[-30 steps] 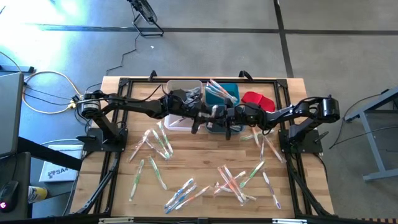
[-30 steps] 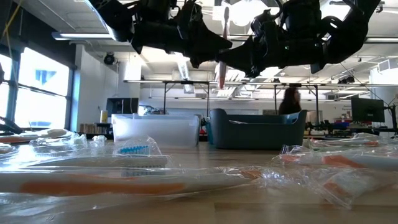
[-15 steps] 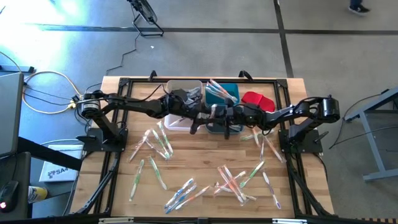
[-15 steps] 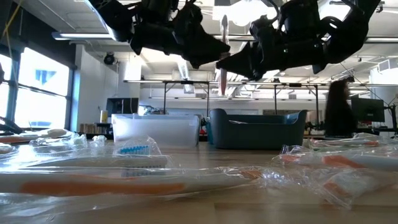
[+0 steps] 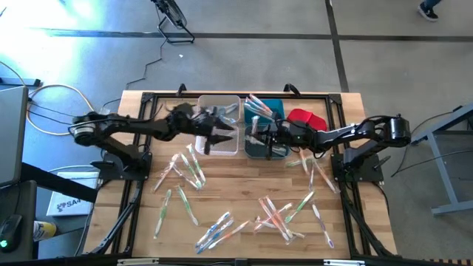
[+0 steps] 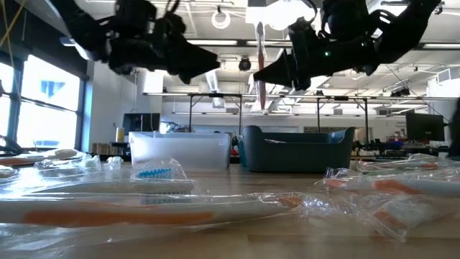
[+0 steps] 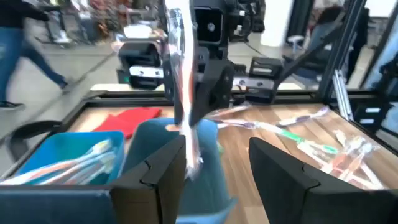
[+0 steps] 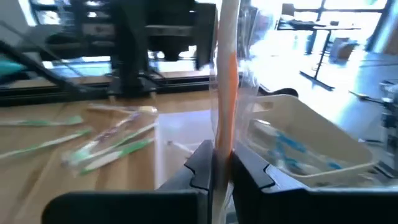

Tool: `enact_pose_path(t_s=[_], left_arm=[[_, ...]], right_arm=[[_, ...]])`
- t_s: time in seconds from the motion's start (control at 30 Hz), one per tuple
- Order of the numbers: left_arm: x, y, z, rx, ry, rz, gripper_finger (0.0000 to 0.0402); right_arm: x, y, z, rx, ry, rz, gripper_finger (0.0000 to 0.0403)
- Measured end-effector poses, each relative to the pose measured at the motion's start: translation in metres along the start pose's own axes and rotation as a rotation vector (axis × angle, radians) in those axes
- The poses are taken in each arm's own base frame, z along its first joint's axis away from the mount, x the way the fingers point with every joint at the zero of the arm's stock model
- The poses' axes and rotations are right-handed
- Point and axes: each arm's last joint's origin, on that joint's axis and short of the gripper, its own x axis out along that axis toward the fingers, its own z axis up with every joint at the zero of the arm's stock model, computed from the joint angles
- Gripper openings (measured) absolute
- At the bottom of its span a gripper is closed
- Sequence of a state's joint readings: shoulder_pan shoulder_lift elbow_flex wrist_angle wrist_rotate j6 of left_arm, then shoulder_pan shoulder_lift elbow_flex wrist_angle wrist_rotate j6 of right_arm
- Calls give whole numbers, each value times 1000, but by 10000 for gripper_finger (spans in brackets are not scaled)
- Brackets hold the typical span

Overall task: Pick & Place Toothbrushes
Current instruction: Put the orange toothbrush into the blue bin

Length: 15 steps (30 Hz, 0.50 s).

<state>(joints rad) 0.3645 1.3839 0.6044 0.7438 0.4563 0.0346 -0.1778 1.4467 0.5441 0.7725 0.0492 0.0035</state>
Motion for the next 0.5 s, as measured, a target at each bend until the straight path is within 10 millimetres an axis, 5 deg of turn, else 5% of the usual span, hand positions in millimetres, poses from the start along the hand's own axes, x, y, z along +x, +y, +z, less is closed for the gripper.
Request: enact_pose_path(t_s=[0.5], left_arm=[[-75, -33, -23, 28, -106, 23, 171]], right_arm=[[26, -17, 65, 17, 85, -247, 22]])
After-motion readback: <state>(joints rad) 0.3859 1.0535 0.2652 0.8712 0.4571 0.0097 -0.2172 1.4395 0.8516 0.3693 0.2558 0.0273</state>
